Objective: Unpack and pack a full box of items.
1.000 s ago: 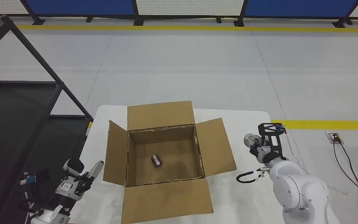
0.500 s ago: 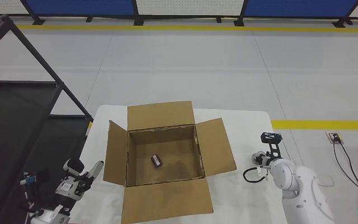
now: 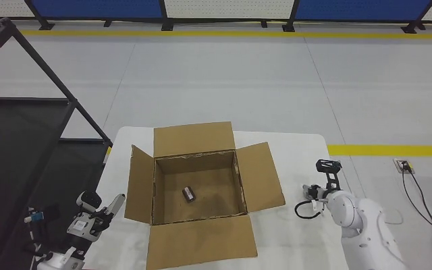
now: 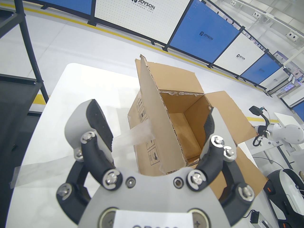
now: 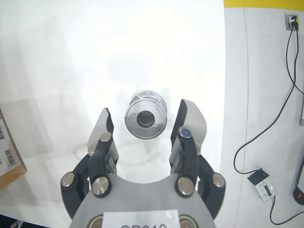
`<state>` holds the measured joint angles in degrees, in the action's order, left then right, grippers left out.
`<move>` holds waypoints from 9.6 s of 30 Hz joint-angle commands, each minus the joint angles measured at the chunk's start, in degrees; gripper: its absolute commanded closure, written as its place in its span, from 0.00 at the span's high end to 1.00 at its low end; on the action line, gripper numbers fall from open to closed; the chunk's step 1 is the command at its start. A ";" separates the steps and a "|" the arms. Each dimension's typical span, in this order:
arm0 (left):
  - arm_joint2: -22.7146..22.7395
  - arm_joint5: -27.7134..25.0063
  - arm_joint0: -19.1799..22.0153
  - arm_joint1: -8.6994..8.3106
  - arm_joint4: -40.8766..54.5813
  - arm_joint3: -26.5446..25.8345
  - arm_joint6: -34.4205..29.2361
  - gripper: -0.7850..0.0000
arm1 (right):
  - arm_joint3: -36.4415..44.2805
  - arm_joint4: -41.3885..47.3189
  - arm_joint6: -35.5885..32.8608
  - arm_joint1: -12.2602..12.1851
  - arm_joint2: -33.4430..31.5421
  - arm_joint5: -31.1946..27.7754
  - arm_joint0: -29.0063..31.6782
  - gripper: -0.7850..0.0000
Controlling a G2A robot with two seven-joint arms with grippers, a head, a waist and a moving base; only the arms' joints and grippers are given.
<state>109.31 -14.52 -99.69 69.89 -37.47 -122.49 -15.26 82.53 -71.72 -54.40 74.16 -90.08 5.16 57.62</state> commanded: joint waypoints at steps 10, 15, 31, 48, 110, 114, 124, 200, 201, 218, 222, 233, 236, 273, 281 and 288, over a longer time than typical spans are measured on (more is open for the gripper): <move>1.82 0.97 -0.07 0.00 1.50 1.60 1.21 1.00 | 23.55 -2.29 1.91 0.04 4.77 -1.26 3.30 1.00; 4.80 0.87 -0.86 -0.03 3.97 3.62 2.01 1.00 | 34.41 -4.09 2.39 0.44 13.09 -5.43 2.39 1.00; 8.00 -4.17 -4.76 0.08 9.64 6.61 1.57 1.00 | -3.81 9.84 -1.27 9.97 49.94 -11.47 -29.27 1.00; 7.87 -4.05 -4.66 0.07 9.69 6.66 1.36 1.00 | -13.23 14.66 0.01 13.37 54.96 -11.38 -33.64 1.00; 7.83 0.56 -3.77 0.31 10.65 6.50 3.46 1.00 | -72.81 22.23 13.08 40.42 66.22 -8.45 -45.19 0.43; 7.83 0.56 -3.77 0.31 10.65 6.50 3.46 1.00 | -73.36 22.35 14.27 40.32 65.82 -9.27 -45.10 0.40; 7.83 0.56 -3.77 0.31 10.65 6.50 3.46 1.00 | -73.97 24.56 18.22 39.45 63.70 -16.17 -45.97 0.00; 7.83 0.56 -3.77 0.31 10.65 6.50 3.46 1.00 | -54.28 14.35 -1.25 28.23 56.70 -21.25 -41.47 0.60; 7.83 0.56 -3.77 0.31 10.65 6.50 3.46 1.00 | -54.54 14.40 -1.05 28.38 56.72 -21.36 -41.44 0.60; 7.83 0.56 -3.77 0.31 10.65 6.50 3.46 1.00 | -61.93 15.35 3.58 30.96 56.80 -23.02 -42.23 0.40; 7.83 0.56 -3.77 0.31 10.65 6.50 3.46 1.00 | -63.17 15.54 4.67 31.43 56.65 -23.32 -42.56 0.07; 7.83 0.56 -3.77 0.31 10.65 6.50 3.46 1.00 | -61.11 14.37 13.05 30.43 55.09 -26.97 -44.26 0.00; 7.83 0.56 -3.77 0.31 10.65 6.50 3.46 1.00 | -58.09 13.15 16.08 29.31 54.28 -27.22 -43.86 0.00; 7.83 0.56 -3.77 0.31 10.65 6.50 3.46 1.00 | 8.48 -7.92 20.67 14.38 31.10 -14.96 -6.29 0.00; 7.83 0.56 -3.77 0.31 10.65 6.50 3.46 1.00 | 25.08 -7.96 23.71 12.34 17.64 -7.26 6.81 0.00; 7.83 0.56 -3.77 0.31 10.65 6.50 3.46 1.00 | 39.41 -4.58 26.09 11.07 2.91 -0.02 23.28 0.00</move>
<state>117.14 -13.97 -103.46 70.20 -26.82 -115.99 -11.79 120.58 -77.23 -28.48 85.33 -84.61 3.97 78.46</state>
